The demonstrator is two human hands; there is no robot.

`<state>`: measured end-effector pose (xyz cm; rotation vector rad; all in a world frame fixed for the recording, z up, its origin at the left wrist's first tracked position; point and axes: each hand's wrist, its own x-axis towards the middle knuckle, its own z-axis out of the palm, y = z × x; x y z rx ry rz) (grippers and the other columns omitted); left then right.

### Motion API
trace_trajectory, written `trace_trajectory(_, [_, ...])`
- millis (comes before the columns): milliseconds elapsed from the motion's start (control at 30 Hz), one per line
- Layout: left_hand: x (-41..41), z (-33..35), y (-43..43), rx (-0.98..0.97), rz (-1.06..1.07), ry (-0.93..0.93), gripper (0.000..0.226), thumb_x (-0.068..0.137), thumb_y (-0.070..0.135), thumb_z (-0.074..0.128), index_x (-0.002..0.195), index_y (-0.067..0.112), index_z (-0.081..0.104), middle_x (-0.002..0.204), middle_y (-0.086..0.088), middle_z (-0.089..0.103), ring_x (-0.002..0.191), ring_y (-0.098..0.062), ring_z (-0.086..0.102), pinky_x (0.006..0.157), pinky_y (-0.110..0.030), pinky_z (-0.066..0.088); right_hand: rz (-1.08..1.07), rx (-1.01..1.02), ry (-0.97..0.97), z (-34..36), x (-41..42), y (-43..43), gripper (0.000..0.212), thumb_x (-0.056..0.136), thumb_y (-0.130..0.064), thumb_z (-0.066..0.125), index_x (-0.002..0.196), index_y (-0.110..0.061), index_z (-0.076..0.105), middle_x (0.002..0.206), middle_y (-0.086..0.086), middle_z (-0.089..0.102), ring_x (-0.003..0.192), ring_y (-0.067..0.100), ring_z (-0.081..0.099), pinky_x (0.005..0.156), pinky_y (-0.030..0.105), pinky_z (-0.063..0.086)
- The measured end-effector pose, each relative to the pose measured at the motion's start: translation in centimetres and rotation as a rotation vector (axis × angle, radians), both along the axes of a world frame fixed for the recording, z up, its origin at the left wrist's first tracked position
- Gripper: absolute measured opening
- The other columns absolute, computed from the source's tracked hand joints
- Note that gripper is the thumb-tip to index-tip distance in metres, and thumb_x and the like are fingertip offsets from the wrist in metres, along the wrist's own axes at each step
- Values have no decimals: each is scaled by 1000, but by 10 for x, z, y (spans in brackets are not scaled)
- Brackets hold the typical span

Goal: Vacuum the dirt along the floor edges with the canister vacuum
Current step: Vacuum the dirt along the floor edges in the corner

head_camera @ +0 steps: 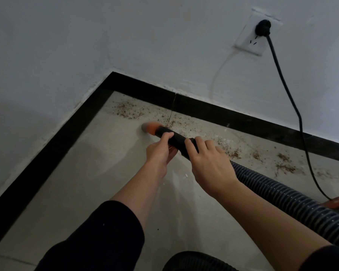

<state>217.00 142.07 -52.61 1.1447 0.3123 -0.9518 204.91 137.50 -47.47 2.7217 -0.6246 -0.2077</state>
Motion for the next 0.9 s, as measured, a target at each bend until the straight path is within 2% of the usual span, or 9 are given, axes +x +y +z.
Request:
trace_trajectory(167, [5, -4, -2, -2, 5, -7, 21, 88, 23, 69, 101, 7, 66, 96, -12, 74, 91, -19, 71, 85, -28, 58, 2, -7, -16, -3, 4, -2, 70, 78, -15, 72, 139, -6, 40, 119, 15, 55, 92, 27, 58, 74, 35, 53])
trace_trajectory(600, [24, -11, -7, -35, 25, -8, 26, 88, 22, 69, 106, 3, 68, 96, -14, 75, 92, -22, 72, 88, -33, 58, 38, -50, -50, -10, 24, -10, 76, 70, -17, 80, 137, -6, 44, 116, 16, 58, 88, 26, 60, 69, 33, 53])
trace_trajectory(733, [31, -14, -6, -36, 38, -21, 25, 88, 22, 68, 105, 3, 68, 96, -13, 75, 94, -22, 72, 88, -33, 58, 59, -48, -51, -15, 30, -9, 77, 74, -17, 77, 140, -7, 39, 119, 15, 56, 93, 26, 59, 73, 33, 52])
trace_trajectory(900, [35, -14, -5, -42, 54, -32, 19, 89, 22, 68, 99, 6, 68, 98, -13, 74, 93, -21, 72, 86, -30, 58, 68, -80, -84, -16, 35, -11, 75, 65, -16, 82, 132, -7, 49, 109, 13, 59, 83, 25, 59, 64, 32, 51])
